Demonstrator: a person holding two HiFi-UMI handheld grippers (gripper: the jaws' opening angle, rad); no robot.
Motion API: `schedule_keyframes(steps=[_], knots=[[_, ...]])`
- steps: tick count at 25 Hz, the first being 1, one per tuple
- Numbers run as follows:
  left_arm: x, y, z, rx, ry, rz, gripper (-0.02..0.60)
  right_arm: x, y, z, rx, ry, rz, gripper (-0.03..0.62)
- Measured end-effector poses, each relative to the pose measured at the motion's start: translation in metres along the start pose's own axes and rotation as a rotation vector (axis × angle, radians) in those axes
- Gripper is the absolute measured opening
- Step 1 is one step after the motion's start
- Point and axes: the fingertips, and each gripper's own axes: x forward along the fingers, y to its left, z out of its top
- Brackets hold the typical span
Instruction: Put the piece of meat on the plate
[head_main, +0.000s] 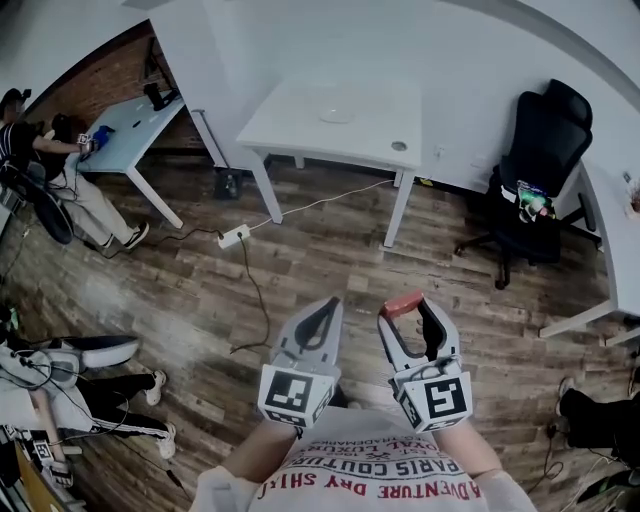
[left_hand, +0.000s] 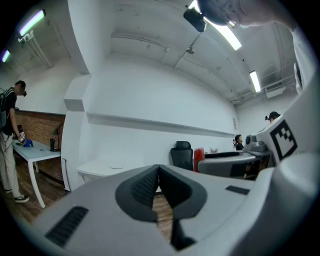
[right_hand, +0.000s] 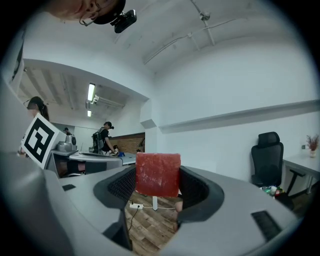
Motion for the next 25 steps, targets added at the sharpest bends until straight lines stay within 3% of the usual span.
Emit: schedule_keyframes(steps=[4, 18, 25], knots=[[0.023, 0.041, 0.003, -0.024, 0.0, 0.001, 0.006, 0.043, 0.003, 0.007, -0.045, 0.005, -0.012, 0.275], [0.134, 0.217, 0.031, -0.094, -0.045, -0.046, 0.006, 0.24, -0.004, 0.039, -0.006, 0.017, -0.06, 0.275], [0.172, 0.283, 0.041, -0.072, -0.015, -0.027, 0.006, 0.313, -0.003, 0.06, -0.044, 0.001, -0.05, 0.275]])
